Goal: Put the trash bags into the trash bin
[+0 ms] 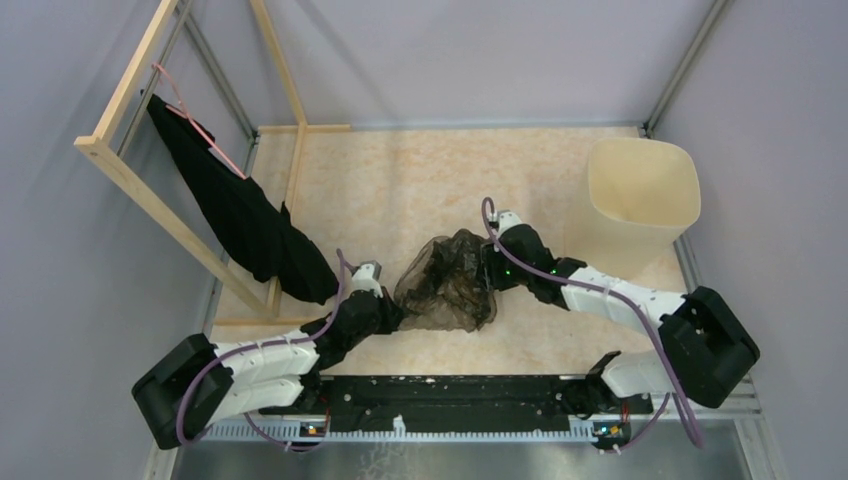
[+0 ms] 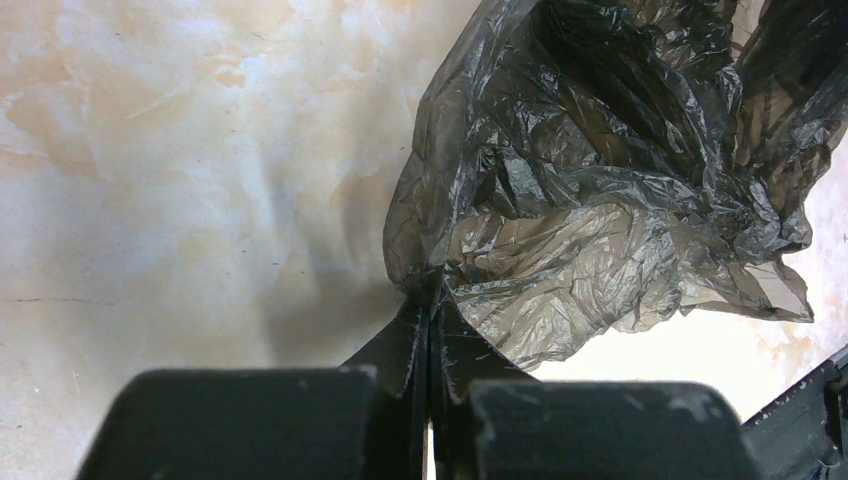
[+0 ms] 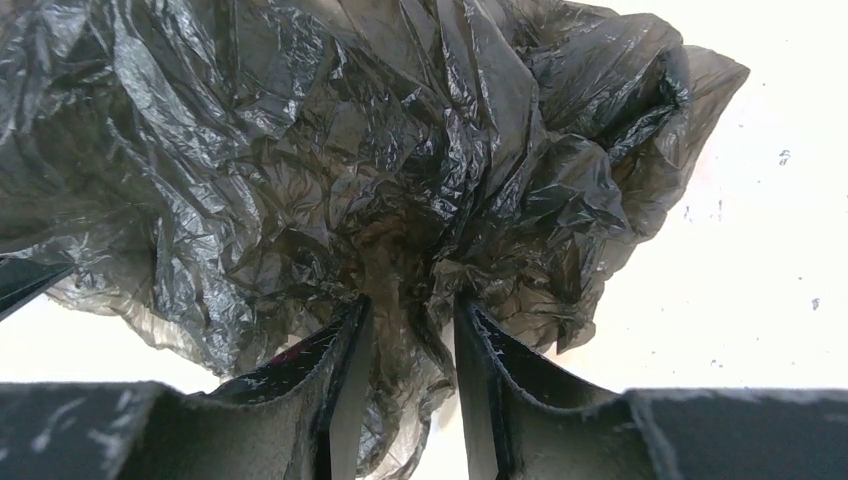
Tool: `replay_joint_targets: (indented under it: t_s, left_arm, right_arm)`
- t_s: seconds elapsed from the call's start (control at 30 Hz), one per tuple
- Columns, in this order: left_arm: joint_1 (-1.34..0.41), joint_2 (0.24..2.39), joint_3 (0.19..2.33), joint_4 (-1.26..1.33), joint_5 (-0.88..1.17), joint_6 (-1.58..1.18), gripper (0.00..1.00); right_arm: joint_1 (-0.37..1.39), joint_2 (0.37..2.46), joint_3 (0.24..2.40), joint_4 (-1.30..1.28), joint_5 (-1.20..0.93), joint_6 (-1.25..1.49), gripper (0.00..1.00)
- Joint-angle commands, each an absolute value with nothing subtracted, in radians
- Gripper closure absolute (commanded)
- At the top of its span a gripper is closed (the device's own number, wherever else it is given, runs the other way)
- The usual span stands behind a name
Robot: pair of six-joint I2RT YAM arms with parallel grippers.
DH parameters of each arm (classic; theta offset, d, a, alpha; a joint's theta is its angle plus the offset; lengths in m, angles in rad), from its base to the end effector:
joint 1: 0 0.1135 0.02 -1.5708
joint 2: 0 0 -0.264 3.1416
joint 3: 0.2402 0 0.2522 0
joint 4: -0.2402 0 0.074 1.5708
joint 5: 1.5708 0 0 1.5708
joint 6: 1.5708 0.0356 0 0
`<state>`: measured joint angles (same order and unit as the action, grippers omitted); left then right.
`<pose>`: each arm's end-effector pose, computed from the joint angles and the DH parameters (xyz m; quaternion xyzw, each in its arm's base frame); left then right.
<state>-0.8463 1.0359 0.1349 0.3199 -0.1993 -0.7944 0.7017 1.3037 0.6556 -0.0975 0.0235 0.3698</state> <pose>0.1216 -0.1268 0.1261 -0.0245 0.8766 -0.2859 0.3863 0.2009 0.1687 0.1937 -0.1467 0.9042 0.1954 0.3503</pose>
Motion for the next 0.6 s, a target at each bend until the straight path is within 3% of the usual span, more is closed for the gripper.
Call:
replay_joint_targets:
  t_s: [0.0, 0.27, 0.37, 0.47, 0.57]
  left_arm:
    - [-0.85, 1.052, 0.153, 0.335, -0.209, -0.78, 1.0]
    - [-0.85, 0.986, 0.21, 0.19, -0.223, -0.786, 1.0]
    - [-0.848, 0.964, 0.281, 0.094, -0.246, -0.786, 1.0]
    - [-0.848, 0.971, 0.369, 0.072, -0.274, -0.766, 1.0]
    - [-0.813, 1.036, 0.541, 0.037, -0.264, -0.732, 1.0]
  right_arm:
    - [0.696, 1.351, 0.681, -0.012, 0.018, 0.374, 0.65]
    - [0.696, 1.22, 0.732, -0.178, 0.081, 0.353, 1.0]
    - [0.676, 1.142, 0.685, -0.176, 0.121, 0.34, 1.0]
    - [0.613, 1.15, 0.673, -0.143, 0.015, 0.388, 1.0]
    - [0.516, 1.223, 0.788, -0.176, -0.085, 0.407, 1.0]
